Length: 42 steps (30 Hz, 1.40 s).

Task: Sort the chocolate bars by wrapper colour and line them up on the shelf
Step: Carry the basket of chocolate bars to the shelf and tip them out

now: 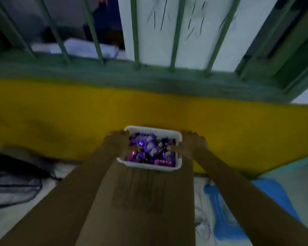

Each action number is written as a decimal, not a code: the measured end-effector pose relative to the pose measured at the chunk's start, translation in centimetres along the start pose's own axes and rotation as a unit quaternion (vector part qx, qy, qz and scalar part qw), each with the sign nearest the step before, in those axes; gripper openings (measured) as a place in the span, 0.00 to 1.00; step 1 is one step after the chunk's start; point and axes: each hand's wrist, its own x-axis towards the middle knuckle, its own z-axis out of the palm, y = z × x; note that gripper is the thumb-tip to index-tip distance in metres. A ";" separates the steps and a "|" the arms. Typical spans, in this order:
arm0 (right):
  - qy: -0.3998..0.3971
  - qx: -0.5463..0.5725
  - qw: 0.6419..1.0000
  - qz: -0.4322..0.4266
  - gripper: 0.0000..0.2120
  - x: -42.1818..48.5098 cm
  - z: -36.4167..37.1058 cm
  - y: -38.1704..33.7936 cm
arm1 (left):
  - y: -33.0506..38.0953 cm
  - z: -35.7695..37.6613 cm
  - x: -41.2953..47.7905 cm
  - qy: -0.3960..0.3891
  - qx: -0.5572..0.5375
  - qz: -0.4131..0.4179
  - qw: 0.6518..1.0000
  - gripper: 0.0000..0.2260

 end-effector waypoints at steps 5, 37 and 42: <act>-0.097 0.370 0.924 0.010 0.18 2.3 7.5 2.7 | -0.3 4.7 2.7 -0.005 -0.221 -0.096 0.971 0.40; -0.252 0.400 0.878 -0.078 0.34 -25.2 18.9 -20.7 | -10.5 22.3 -42.0 0.148 -0.713 -0.428 0.536 0.40; -0.301 0.333 0.876 -0.179 0.39 -36.1 23.0 -28.5 | -12.7 26.6 -57.7 0.207 -0.721 -0.455 0.480 0.36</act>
